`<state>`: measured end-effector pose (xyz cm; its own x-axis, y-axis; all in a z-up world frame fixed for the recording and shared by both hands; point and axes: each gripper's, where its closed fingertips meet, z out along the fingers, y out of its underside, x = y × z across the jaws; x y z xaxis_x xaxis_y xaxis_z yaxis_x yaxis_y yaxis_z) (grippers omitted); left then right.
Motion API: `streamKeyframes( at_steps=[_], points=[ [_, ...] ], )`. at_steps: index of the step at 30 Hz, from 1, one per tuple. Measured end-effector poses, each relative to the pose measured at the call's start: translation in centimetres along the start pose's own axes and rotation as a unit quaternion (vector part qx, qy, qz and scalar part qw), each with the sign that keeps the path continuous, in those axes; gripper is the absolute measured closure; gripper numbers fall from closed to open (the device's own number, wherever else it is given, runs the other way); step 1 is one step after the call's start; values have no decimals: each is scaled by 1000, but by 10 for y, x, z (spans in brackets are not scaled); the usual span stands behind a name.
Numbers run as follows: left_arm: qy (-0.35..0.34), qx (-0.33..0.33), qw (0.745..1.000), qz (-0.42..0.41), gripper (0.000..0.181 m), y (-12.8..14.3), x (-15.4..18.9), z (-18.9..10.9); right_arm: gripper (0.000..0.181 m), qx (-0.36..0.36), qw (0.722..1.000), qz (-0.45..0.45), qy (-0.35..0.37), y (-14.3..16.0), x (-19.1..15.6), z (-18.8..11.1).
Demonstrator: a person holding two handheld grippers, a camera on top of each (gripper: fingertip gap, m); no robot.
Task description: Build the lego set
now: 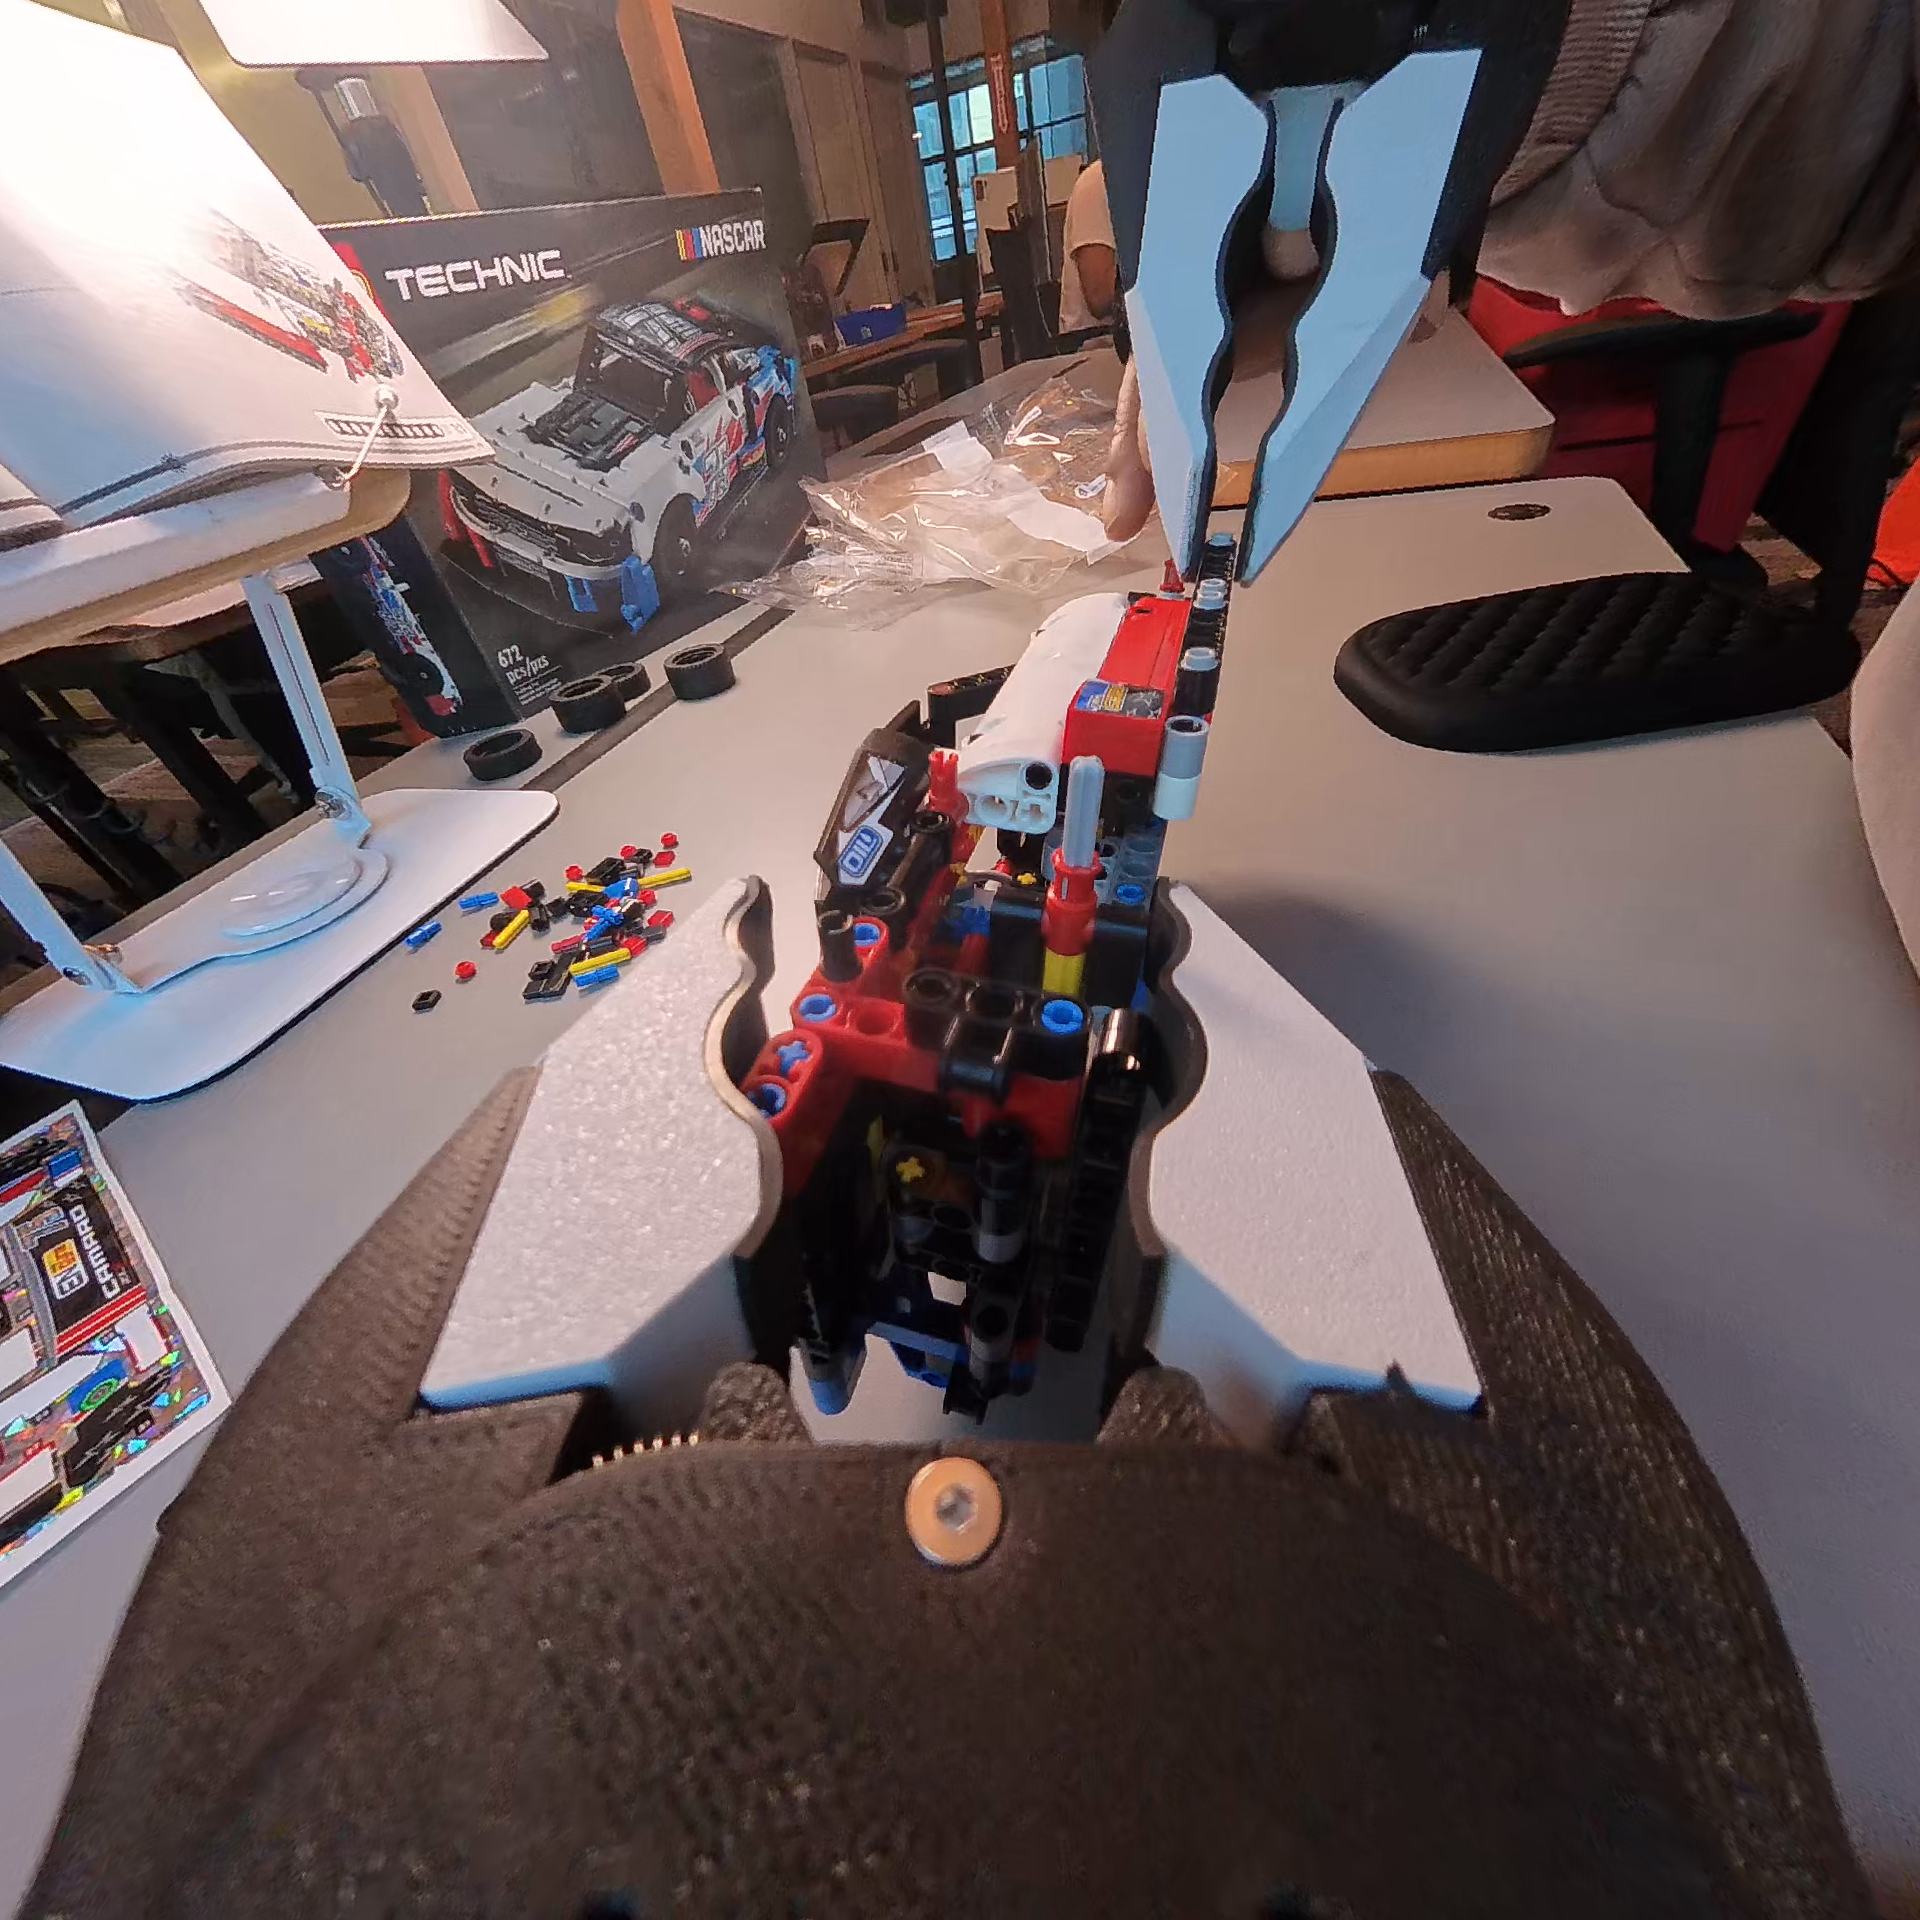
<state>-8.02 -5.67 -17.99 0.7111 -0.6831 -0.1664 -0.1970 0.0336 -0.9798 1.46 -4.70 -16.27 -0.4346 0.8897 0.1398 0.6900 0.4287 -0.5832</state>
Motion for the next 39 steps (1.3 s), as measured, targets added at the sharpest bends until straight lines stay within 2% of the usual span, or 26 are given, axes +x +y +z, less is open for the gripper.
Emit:
streamKeyframes(
  at_steps=[9,18,39],
  points=[
    [0,0,1000,0,110,0,0,0,169,16,1000,-17,0,-7,0,-1],
    [1,1,1000,-2,110,0,-1,0,177,19,999,-28,5,-9,0,0],
    [-2,-3,1000,-16,110,1,-3,0,177,9,998,-51,41,-9,3,1]
  ],
)
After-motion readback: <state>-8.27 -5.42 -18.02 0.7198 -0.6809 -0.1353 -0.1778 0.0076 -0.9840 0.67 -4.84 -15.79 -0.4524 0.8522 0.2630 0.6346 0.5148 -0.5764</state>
